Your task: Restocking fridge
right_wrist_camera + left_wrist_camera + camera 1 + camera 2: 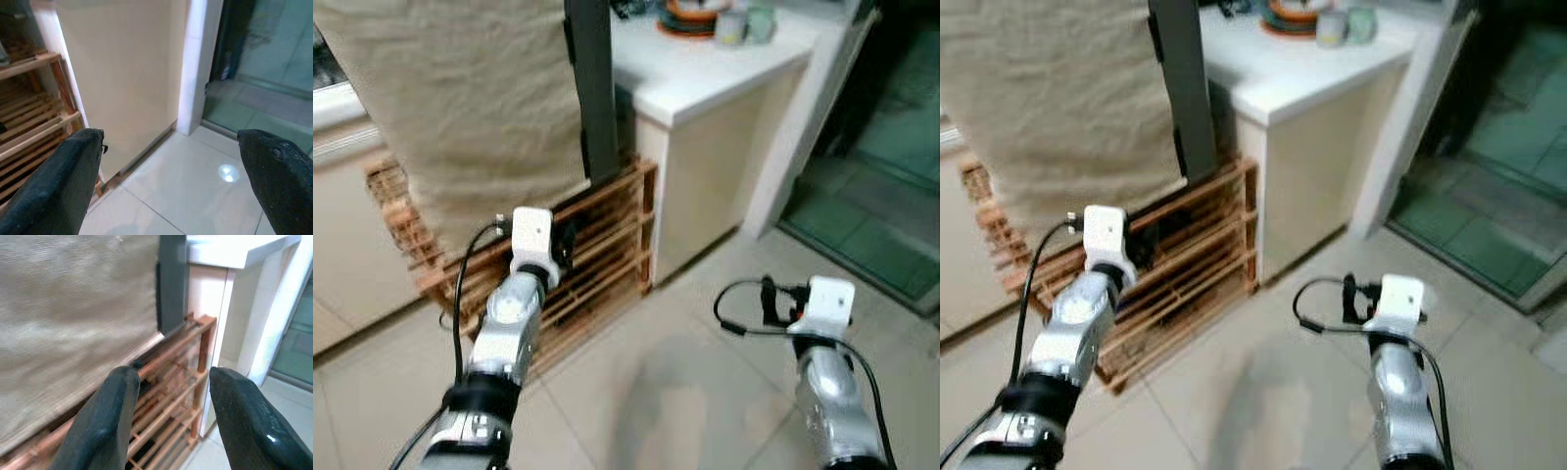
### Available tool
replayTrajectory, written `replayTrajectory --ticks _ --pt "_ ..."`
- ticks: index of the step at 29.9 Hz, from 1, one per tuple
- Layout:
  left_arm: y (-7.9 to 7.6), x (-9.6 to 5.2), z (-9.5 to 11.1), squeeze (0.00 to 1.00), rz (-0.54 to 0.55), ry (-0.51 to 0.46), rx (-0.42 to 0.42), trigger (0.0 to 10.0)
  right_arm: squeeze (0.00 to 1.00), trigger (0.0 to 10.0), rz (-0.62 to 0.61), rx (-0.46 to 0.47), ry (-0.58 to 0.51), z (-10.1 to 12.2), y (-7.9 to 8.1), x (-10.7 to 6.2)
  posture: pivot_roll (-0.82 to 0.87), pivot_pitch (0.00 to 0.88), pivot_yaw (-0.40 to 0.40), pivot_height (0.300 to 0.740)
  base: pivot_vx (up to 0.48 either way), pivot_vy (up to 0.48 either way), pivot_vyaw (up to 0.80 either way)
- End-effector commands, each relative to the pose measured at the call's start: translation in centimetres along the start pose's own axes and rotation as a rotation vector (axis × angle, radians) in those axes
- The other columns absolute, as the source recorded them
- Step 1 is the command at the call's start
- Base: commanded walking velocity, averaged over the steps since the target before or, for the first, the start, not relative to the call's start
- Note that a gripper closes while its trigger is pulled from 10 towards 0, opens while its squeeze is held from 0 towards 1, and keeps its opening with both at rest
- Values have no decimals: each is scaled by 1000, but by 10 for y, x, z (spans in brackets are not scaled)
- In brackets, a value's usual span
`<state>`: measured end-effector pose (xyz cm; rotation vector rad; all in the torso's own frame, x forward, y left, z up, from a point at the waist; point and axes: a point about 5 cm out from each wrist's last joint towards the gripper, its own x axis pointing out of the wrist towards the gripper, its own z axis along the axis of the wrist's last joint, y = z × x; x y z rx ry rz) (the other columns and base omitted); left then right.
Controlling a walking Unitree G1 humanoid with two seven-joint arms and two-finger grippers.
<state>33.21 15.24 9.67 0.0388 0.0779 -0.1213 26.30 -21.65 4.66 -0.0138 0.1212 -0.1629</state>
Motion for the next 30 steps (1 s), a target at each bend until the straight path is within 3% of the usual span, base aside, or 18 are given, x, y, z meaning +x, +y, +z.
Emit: replayTrajectory --ticks 1,7,8,9,13,20,24,27,30 --pt "7 -3 4 0 13 -31 -12 10000 0 10000 8 2 -38 5 4 -2 -67 0 79 740 0 480 -788" --pt "-2 -17 21 0 -83 -141 -36 10000 0 10000 -3 -10 -97 15 1 -2 -66 0 90 740 0 480 -783" --pt "-5 -30 32 0 -134 -206 -2 10000 0 10000 2 -17 -124 20 2 -3 -58 0 87 740 0 480 -781" --pt "-6 -34 35 0 -150 -226 13 10000 0 10000 6 -18 -130 21 3 -3 -55 0 86 740 0 480 -781" --pt "-13 -35 49 0 -224 -296 78 10000 0 10000 9 -29 -133 22 5 0 -23 0 62 740 0 480 -781" --pt "-9 -31 37 0 -174 -217 39 10000 0 10000 34 0 -128 23 16 5 -22 0 53 740 0 480 -787" --pt "-4 -39 21 0 -163 -158 -17 10000 0 10000 38 -12 -143 28 12 5 -31 0 53 740 0 480 -781" --pt "-8 -49 19 0 -227 -164 6 10000 0 10000 33 -18 -146 29 8 5 -42 0 55 740 0 480 -781" --pt "-8 -60 13 0 -282 -151 79 10000 0 10000 34 -15 -142 28 7 4 -42 0 54 740 0 477 -521"
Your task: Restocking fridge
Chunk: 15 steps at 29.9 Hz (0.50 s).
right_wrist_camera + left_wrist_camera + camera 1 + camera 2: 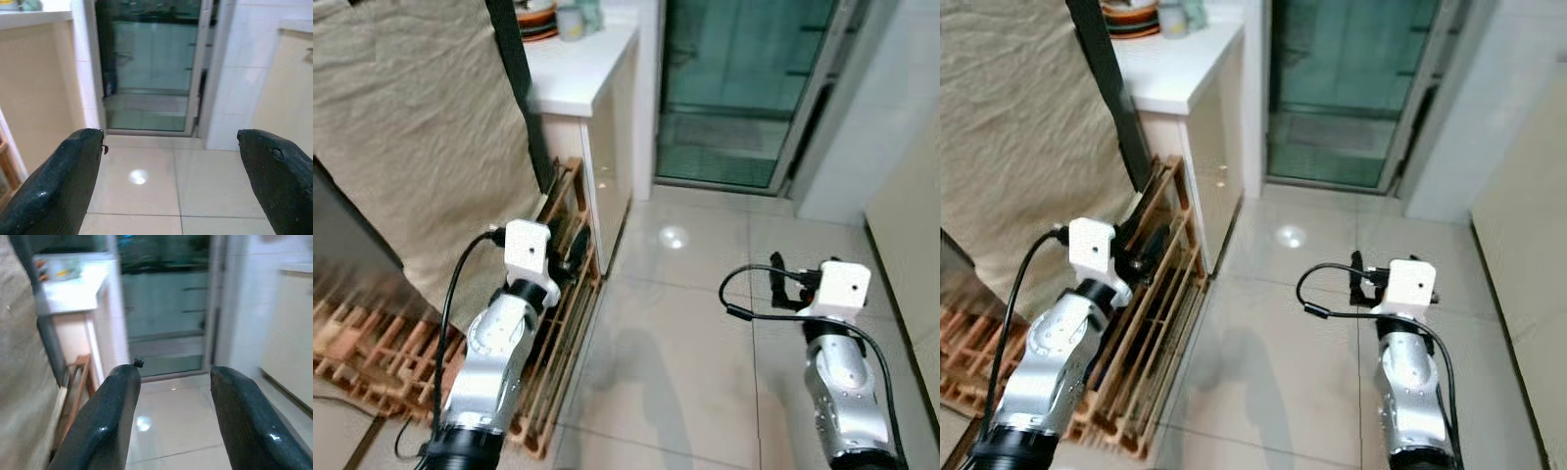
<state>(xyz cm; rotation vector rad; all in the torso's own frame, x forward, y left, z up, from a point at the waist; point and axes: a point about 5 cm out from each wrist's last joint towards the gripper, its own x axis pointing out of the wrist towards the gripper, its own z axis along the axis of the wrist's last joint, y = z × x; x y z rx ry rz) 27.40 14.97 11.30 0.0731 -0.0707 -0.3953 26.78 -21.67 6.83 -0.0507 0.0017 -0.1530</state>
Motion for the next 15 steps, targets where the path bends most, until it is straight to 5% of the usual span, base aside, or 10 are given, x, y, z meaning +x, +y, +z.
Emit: replayTrajectory --ticks 1,2,3,15 --pt "1 -5 -1 0 -25 12 36 10000 0 10000 27 11 -19 6 6 3 -42 0 54 740 0 472 0" --pt "2 -7 -2 773 -24 28 50 10000 0 10000 31 10 -12 5 6 2 -33 0 50 740 0 446 0" --pt "3 -8 -3 1000 -15 31 63 10000 0 10000 34 7 -4 4 6 3 -33 0 50 740 0 458 0" --pt "-3 -9 2 1000 -13 6 -9 10000 0 10000 71 15 12 0 15 1 -31 0 46 740 0 38 0"
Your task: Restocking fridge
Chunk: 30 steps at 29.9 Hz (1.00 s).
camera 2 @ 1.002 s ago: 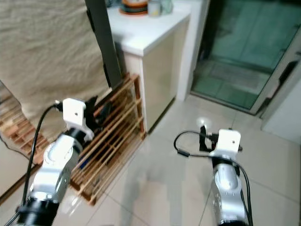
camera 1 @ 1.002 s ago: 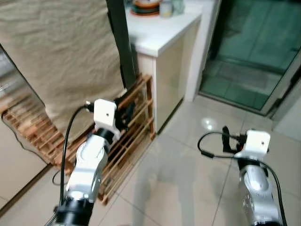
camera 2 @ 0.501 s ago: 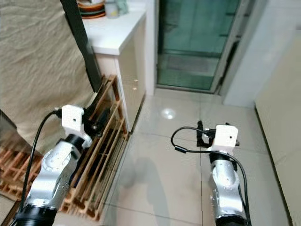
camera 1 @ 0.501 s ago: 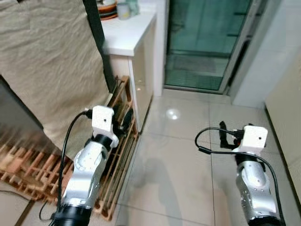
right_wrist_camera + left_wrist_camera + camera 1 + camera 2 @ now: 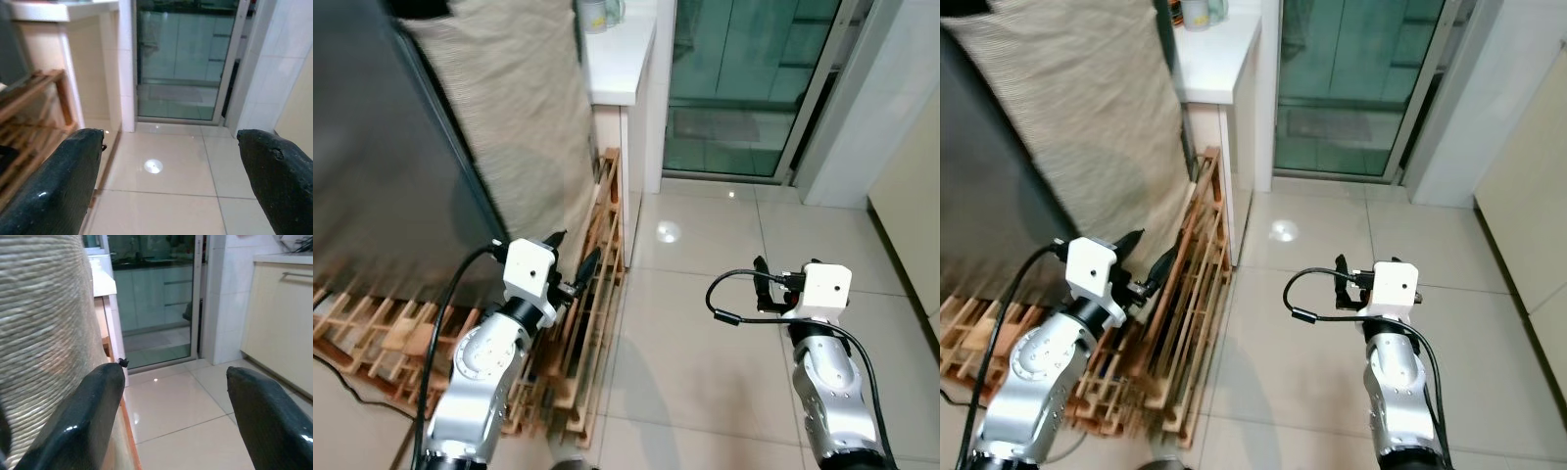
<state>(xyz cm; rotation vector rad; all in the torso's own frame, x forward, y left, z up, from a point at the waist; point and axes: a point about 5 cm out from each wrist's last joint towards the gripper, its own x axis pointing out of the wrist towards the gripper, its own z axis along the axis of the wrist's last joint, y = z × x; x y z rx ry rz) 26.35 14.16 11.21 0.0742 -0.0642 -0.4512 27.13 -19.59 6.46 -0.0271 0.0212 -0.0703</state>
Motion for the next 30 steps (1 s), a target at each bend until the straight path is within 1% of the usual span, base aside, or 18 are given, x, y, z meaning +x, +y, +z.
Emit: replayTrajectory --ticks 1,4,7,12,14,15,16,18,19,20,21,22,23,24,25,26,29,30 --pt "9 -4 1 1000 51 3 -15 10000 0 10000 -11 -8 -8 4 -7 0 -32 0 46 740 0 0 0" --pt "13 -8 1 1000 89 5 -54 10000 0 10000 -7 -13 -20 7 -9 0 -32 0 44 740 0 0 0" --pt "20 -8 9 1000 135 -29 -88 10000 0 10000 -6 -16 -20 8 -12 1 -30 0 40 740 0 0 0" --pt "23 -5 29 1000 116 -94 -79 10000 0 10000 3 -21 -14 8 -11 3 -23 0 36 740 0 0 0" --pt "21 -10 29 1000 92 -88 -60 10000 0 10000 6 -22 -14 8 -11 3 -22 0 36 740 0 0 0" --pt "19 -21 26 1000 44 -62 -21 10000 0 10000 10 -25 -12 7 -11 4 -16 0 39 740 0 0 0" --pt "18 -27 24 1000 23 -46 -4 10000 0 10000 11 -26 -10 7 -11 4 -16 0 39 740 0 0 0" --pt "21 -37 16 1000 8 -4 -4 10000 0 10000 9 -28 -5 6 -13 5 -4 0 34 740 0 0 0" --pt "32 -40 10 1000 102 15 -4 10000 0 10000 8 -26 -3 6 -14 5 4 0 27 740 0 0 0" --pt "32 -40 10 1000 102 15 -4 10000 0 10000 8 -26 -3 6 -14 5 4 0 27 740 0 0 0" --pt "37 -39 8 1000 145 18 -6 10000 0 10000 8 -25 -2 6 -14 6 4 0 26 740 0 0 0" --pt "46 -39 3 1000 261 30 -79 10000 0 10000 8 -23 -5 6 -13 6 3 0 27 740 0 0 0" --pt "46 -39 3 1000 261 30 -79 10000 0 10000 8 -23 -5 6 -13 6 3 0 27 740 0 0 0" --pt "48 -40 0 1000 297 36 -108 10000 0 10000 8 -22 -6 6 -13 6 1 0 25 740 0 0 0" --pt "43 -39 1 31 298 30 -106 10000 0 10000 3 -17 -11 7 -13 6 -2 0 21 740 0 0 0" --pt "40 -38 2 0 302 24 -94 10000 0 10000 2 -16 -12 7 -13 6 -2 0 21 740 0 0 0" --pt "38 -35 5 0 330 10 -95 10000 0 10000 5 -15 -13 7 -11 7 -3 0 21 740 0 0 0" --pt "47 -32 6 0 431 -1 -126 10000 0 10000 7 -16 -16 8 -11 7 -9 0 21 740 0 0 0"
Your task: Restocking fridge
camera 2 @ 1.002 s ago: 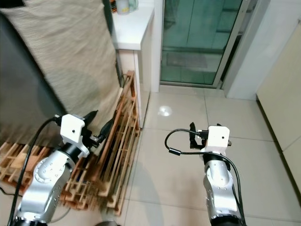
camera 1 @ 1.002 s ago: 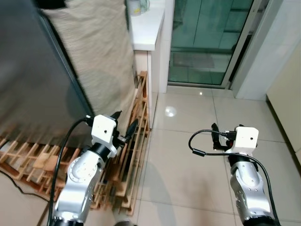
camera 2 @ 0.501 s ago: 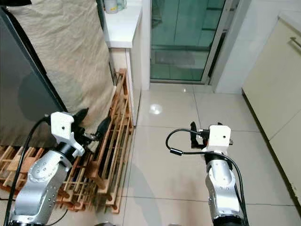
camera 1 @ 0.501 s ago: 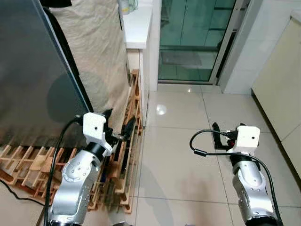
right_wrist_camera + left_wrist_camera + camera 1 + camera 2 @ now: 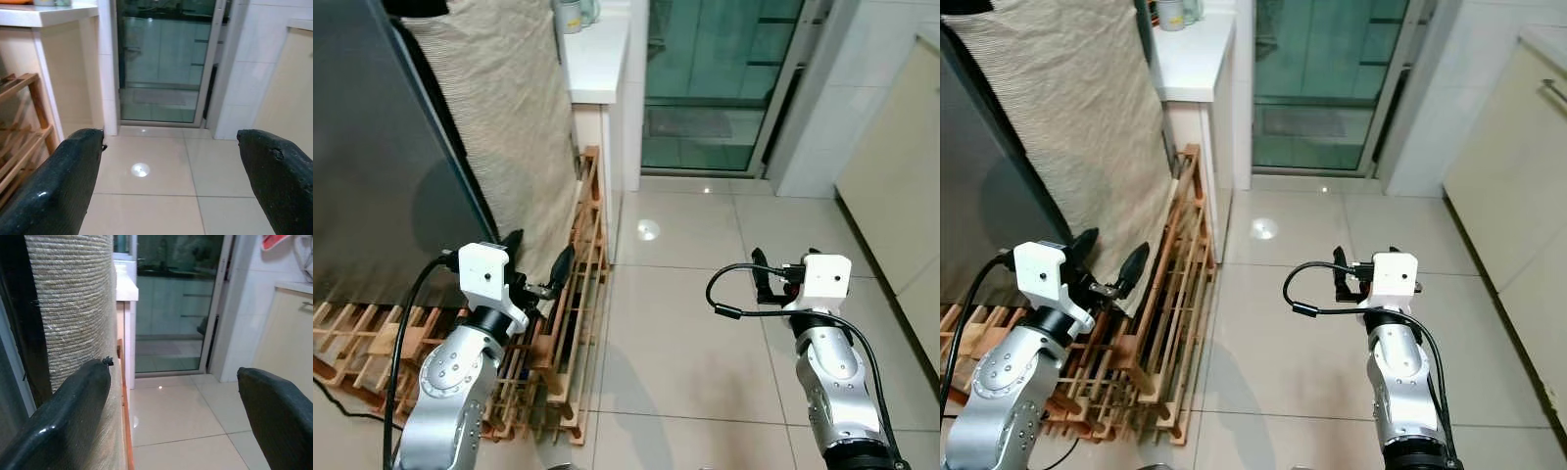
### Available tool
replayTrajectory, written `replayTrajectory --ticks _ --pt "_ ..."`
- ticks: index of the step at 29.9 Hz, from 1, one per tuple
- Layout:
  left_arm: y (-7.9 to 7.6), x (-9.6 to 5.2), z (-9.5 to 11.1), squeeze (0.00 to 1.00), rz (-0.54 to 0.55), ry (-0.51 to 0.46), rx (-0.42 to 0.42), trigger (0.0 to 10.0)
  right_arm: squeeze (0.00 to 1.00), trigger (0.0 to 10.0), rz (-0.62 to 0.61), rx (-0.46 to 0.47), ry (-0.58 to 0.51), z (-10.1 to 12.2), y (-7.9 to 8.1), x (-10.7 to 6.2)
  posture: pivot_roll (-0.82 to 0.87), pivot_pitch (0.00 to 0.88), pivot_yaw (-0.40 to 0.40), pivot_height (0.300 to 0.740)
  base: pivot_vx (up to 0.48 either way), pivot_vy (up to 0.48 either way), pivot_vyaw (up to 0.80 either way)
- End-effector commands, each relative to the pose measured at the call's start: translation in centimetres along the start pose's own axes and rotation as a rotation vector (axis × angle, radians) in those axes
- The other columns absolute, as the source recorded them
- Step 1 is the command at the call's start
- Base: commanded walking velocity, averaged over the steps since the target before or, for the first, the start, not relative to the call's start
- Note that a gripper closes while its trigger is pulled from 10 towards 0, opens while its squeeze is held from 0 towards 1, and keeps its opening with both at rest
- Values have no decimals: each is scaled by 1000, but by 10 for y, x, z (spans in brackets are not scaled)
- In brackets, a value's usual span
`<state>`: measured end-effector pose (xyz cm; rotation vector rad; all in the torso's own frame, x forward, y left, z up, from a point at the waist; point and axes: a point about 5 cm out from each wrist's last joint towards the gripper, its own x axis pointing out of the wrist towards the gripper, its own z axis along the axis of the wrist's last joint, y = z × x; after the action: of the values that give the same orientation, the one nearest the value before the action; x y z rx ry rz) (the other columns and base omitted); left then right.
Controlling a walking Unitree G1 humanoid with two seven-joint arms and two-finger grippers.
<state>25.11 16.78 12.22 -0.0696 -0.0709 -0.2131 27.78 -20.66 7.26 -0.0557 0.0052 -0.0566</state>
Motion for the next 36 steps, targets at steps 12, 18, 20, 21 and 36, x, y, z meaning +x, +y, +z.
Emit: replayTrajectory --ticks 12,18,20,21,36 --pt "37 -12 5 0 89 31 116 10000 0 10000 3 4 -6 3 -2 1 3 0 14 740 0 0 0" --pt "41 -14 20 0 206 -60 109 10000 0 10000 10 9 -5 2 1 1 -3 0 9 740 0 0 0" --pt "41 -13 17 0 206 -45 102 10000 0 10000 15 9 0 2 1 1 1 0 1 740 0 0 0" --pt "41 -12 16 0 204 -41 104 10000 0 10000 19 7 3 1 1 1 2 0 -4 740 -371 0 0" --pt "18 9 15 0 139 -43 149 10000 0 10000 31 9 7 1 5 4 -9 0 10 740 -81 16 0"
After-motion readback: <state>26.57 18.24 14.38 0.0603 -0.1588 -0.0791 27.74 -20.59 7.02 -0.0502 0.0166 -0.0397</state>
